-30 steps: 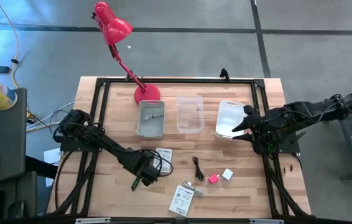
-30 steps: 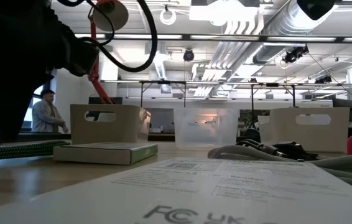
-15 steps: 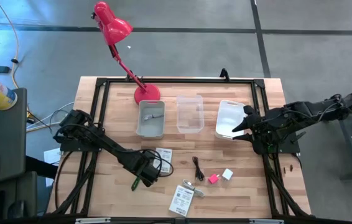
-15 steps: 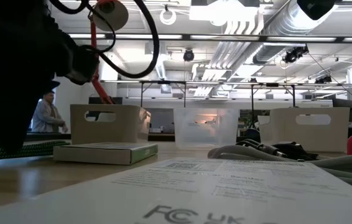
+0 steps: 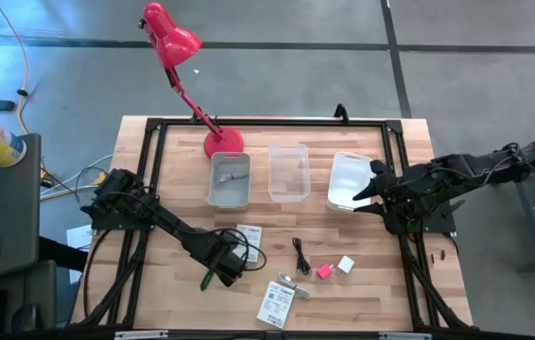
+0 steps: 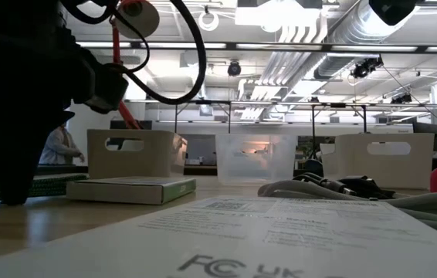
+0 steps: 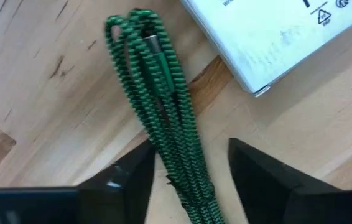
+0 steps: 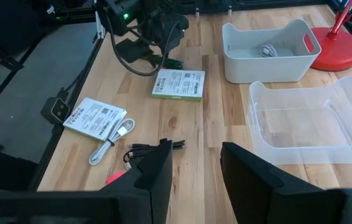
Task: Pick and place items into bin
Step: Put the black and green charger cable into the gray bin, then put the black charger cable into the gray bin
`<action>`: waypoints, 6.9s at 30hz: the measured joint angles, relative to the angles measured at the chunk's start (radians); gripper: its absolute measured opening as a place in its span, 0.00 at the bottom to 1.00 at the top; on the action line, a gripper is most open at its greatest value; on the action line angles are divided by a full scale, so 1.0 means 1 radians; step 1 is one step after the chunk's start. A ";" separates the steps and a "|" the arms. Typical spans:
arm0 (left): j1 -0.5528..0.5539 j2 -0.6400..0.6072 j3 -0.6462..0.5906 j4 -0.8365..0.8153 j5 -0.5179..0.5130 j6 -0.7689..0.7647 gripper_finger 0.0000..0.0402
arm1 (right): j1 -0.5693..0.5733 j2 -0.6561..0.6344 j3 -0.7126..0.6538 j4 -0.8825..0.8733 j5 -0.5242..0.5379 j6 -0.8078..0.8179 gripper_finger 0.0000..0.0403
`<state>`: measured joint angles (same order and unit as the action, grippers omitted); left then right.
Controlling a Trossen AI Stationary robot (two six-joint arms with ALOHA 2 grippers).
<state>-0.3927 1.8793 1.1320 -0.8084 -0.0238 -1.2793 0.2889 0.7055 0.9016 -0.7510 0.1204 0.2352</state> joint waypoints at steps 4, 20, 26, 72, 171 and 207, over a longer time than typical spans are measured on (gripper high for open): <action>0.000 0.001 0.000 0.000 0.003 0.000 0.26 | 0.000 0.000 0.000 0.000 0.000 0.000 0.32; 0.000 0.007 0.020 -0.040 -0.011 0.007 0.08 | 0.000 0.000 0.000 0.000 0.005 0.000 0.32; 0.001 0.009 0.037 -0.067 -0.022 0.027 0.02 | 0.000 0.000 0.000 0.000 0.020 0.000 0.32; 0.384 -0.012 0.640 -0.710 -0.468 0.466 0.04 | 0.000 0.000 0.000 0.000 0.032 0.077 0.32; 0.332 -0.487 0.531 -0.571 -0.518 1.736 0.36 | 0.062 0.435 0.000 0.251 0.193 0.569 0.32; 0.270 -0.529 0.450 -0.433 -0.401 1.806 0.36 | 0.161 0.762 -0.001 0.350 0.108 0.916 0.33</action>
<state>-0.1231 1.3507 1.5822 -1.2411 -0.4245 0.5266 0.4495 1.4672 0.9009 -0.4010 0.2287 1.1511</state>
